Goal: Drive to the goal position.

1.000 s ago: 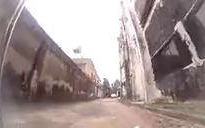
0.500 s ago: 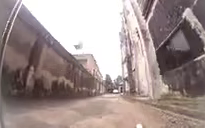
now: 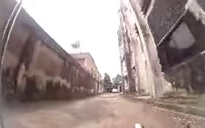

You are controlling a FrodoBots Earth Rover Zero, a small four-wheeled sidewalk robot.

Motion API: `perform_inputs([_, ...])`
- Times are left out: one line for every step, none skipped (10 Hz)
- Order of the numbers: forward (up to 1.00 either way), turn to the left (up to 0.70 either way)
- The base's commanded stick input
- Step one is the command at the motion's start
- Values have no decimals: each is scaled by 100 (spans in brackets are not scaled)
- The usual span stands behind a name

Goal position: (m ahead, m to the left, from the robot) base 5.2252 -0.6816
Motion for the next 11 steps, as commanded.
perform_inputs([78,3])
perform_inputs([79,3])
perform_inputs([79,3])
perform_inputs([78,3])
perform_inputs([78,3])
perform_inputs([79,3])
perform_inputs([79,-15])
perform_inputs([78,-25])
perform_inputs([79,-5])
perform_inputs([79,1])
perform_inputs([79,3])
